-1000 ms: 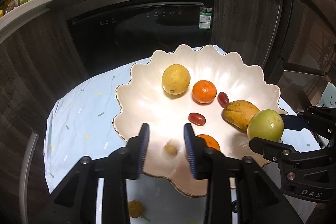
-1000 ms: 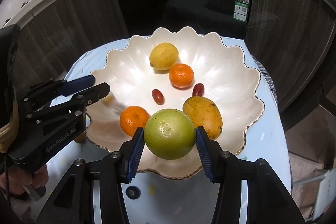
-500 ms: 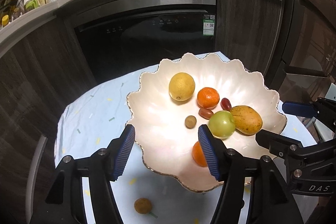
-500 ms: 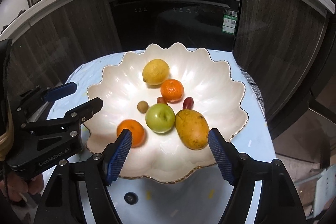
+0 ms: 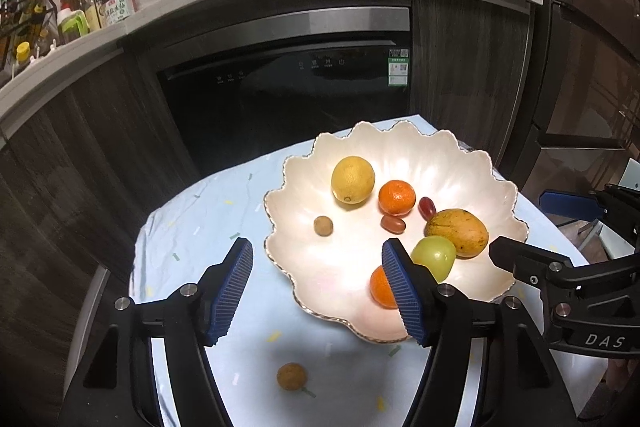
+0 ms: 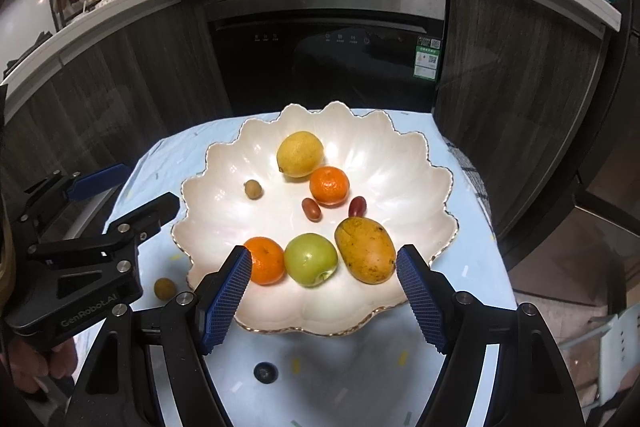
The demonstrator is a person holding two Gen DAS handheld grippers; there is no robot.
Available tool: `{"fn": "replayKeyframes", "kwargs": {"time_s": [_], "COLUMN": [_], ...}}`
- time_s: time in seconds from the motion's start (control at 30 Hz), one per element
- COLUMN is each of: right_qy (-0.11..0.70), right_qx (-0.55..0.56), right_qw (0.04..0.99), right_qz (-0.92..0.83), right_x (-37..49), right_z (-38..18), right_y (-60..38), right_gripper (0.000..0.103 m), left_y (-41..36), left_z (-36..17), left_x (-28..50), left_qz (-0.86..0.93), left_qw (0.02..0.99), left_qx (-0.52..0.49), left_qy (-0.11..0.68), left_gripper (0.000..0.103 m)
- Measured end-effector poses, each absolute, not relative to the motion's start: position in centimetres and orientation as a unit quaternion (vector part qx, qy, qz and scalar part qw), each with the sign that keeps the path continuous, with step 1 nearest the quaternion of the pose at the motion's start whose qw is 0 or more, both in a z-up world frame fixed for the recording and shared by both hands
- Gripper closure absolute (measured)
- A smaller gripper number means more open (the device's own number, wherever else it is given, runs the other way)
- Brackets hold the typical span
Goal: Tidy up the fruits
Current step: 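Withdraw both open tools from the bowl toward the remaining longan and blueberry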
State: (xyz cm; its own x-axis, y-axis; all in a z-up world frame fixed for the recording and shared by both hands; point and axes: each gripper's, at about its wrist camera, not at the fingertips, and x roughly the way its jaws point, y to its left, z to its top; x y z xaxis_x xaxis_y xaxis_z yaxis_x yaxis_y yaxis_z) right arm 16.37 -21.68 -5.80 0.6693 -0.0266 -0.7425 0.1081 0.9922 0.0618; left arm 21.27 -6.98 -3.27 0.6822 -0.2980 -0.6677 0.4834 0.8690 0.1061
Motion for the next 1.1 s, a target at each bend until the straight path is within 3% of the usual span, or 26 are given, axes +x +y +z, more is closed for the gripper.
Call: {"fn": "replayKeyframes", "kwargs": {"time_s": [1.1], "right_qy": [0.396], "right_qx": [0.059], "right_qw": [0.914], "right_qz": [-0.06], "right_x": [13.1], "right_z": [-5.9], "right_y": [-18.6], "right_gripper": [0.028], "left_y": [-2.7], "left_z": [-3.4], "left_x": [18.2], "left_qz": [-0.211], "left_qw": [0.907], "left_qx": [0.144], "left_qy": [0.334], "left_gripper": [0.035]}}
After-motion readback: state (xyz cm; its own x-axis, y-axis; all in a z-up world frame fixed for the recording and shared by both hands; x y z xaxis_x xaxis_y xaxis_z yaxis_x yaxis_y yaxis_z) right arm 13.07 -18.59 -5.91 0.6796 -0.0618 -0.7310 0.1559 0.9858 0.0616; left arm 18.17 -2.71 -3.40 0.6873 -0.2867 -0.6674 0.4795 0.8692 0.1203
